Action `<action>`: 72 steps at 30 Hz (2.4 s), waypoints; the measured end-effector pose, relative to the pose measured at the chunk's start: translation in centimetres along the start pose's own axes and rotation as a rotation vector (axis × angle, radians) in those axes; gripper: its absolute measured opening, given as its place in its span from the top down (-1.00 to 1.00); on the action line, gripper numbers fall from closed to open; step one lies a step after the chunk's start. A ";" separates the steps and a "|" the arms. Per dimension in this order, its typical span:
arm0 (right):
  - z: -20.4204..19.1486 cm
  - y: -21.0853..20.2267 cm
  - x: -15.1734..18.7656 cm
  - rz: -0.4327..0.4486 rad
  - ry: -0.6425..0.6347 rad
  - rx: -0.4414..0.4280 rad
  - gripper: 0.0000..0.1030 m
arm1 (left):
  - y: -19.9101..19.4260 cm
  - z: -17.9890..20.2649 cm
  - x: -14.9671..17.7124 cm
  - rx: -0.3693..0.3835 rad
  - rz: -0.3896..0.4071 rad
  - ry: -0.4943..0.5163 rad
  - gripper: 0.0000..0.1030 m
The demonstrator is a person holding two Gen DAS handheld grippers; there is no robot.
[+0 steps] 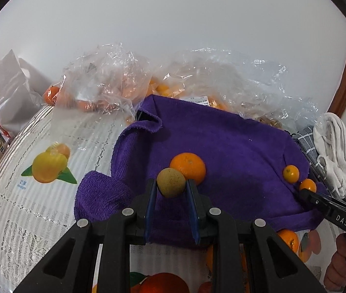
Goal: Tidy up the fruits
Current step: 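Lower the orange onto the towel and open the right tool while the left tool holds the yellow fruit, then open the left tool to release the yellow fruit while the right tool moves toward the loose oranges, then grasp a large orange with the right tool while the left tool grasps a small red fruit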
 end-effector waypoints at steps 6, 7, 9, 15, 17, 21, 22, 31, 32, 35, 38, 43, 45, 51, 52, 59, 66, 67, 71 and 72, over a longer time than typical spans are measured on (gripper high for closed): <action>-0.2 -0.1 0.1 0.010 -0.025 0.014 0.36 | 0.1 0.1 0.1 -0.007 -0.002 0.011 0.54; -0.2 -0.2 0.1 0.011 -0.026 0.013 0.34 | 0.1 0.1 0.1 -0.007 -0.002 0.014 0.54; -0.3 -0.1 0.1 0.014 -0.030 0.013 0.33 | 0.1 0.1 0.1 -0.008 -0.002 0.015 0.54; -0.3 -0.2 0.2 0.023 -0.051 0.037 0.22 | 0.2 0.1 0.1 -0.009 -0.002 0.020 0.54; -0.2 -0.4 0.1 0.030 -0.046 0.042 0.07 | 0.1 0.1 0.2 -0.010 -0.002 0.021 0.54; 0.1 -1.1 -0.1 0.058 -0.032 0.049 -0.03 | 0.1 0.1 0.2 -0.007 -0.001 0.018 0.54; 0.1 -1.3 -0.2 0.065 -0.031 0.046 -0.03 | 0.2 0.2 0.2 -0.006 -0.001 0.016 0.54; -0.3 -2.8 -0.3 0.082 -0.022 0.055 -0.04 | -0.6 -0.1 -0.4 0.003 0.038 -0.007 0.15; -0.5 -2.8 -0.3 0.074 -0.023 0.050 -0.04 | -0.7 -0.3 -0.6 0.005 0.041 -0.011 0.15; -1.4 -2.9 0.3 0.057 -0.040 0.028 -0.04 | -1.1 -0.9 -1.0 0.005 0.054 -0.034 0.15; -2.4 -3.1 0.6 0.062 -0.089 0.033 -0.04 | -1.4 -1.2 -1.2 0.005 0.061 -0.041 0.15; -4.2 -4.1 1.0 0.065 -0.105 -0.026 0.06 | -3.1 -1.5 -1.7 -0.050 0.113 -0.009 0.14; -5.1 -4.4 1.3 0.056 -0.116 -0.063 0.06 | -3.9 -1.7 -1.7 -0.064 0.117 0.001 0.13; -7.7 -4.4 3.4 0.021 -0.174 -0.113 0.04 | -6.2 -2.6 0.9 -0.049 0.085 -0.001 0.04; -8.0 -4.2 3.7 0.012 -0.182 -0.117 0.04 | -6.5 -2.9 1.6 -0.047 0.079 0.003 0.04; -9.2 -2.1 6.0 -0.056 -0.235 -0.086 0.04 | -7.5 -4.1 3.3 -0.024 0.068 -0.018 0.02; -8.8 -1.1 6.0 -0.045 -0.224 -0.060 -0.03 | -7.2 -3.4 3.3 0.008 0.054 -0.025 0.02; -8.8 -1.0 6.0 -0.045 -0.218 -0.062 -0.03 | -7.2 -3.3 3.3 0.008 0.055 -0.022 0.02; -9.0 -1.0 6.2 -0.058 -0.206 -0.100 0.18 | -7.3 -3.1 3.4 0.007 0.057 -0.017 0.02; -8.9 -1.2 6.1 -0.056 -0.207 -0.097 0.18 | -7.3 -3.1 3.4 0.005 0.057 -0.015 0.02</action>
Point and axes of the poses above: each gripper's, at about its wrist camera, not at the fingertips, and y roughly the way its jaws point, z to its right, x to its underside, the point moved 10 cm from there along y, roughly the way its jaws point, and after that the axes turned 1 degree about x, right-handed, at the moved point
